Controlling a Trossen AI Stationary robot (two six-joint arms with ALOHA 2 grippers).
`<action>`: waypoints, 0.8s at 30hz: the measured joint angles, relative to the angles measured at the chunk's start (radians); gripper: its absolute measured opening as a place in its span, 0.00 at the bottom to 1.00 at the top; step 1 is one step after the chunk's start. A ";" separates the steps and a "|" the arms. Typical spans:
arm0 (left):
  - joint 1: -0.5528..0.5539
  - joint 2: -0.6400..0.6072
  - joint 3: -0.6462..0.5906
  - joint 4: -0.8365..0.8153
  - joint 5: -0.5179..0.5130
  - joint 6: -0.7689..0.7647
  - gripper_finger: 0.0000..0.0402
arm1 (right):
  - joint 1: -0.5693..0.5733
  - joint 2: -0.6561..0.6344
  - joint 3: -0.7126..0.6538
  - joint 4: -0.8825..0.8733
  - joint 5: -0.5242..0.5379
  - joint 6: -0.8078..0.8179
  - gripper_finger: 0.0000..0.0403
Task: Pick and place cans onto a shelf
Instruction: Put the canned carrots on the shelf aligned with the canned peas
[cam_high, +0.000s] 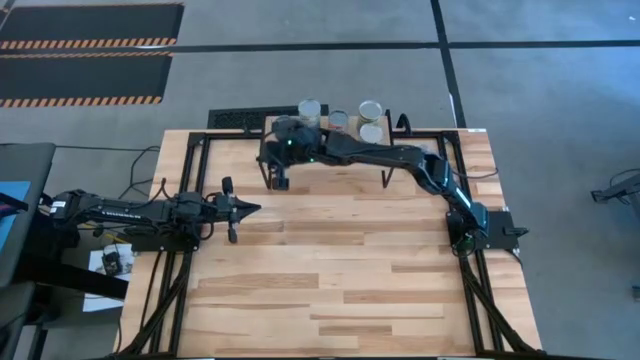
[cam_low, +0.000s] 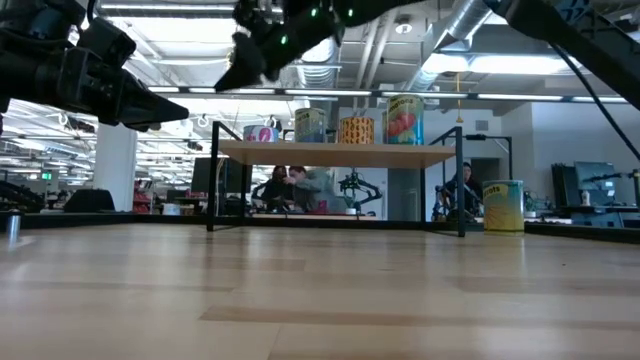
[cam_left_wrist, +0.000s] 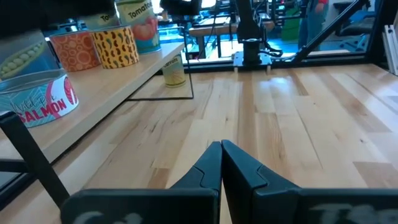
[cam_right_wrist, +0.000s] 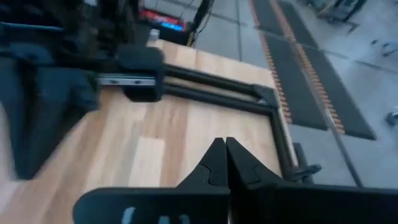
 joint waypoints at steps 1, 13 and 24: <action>0.000 0.000 0.000 0.000 0.000 0.000 0.00 | 0.007 0.000 -0.027 0.045 0.003 0.008 0.00; 0.000 0.000 0.000 0.000 0.000 -0.002 0.00 | 0.093 -0.056 -0.326 0.497 0.072 0.090 0.00; 0.000 0.000 0.000 0.004 0.000 -0.002 0.00 | 0.145 -0.310 -0.827 0.889 0.237 0.163 0.00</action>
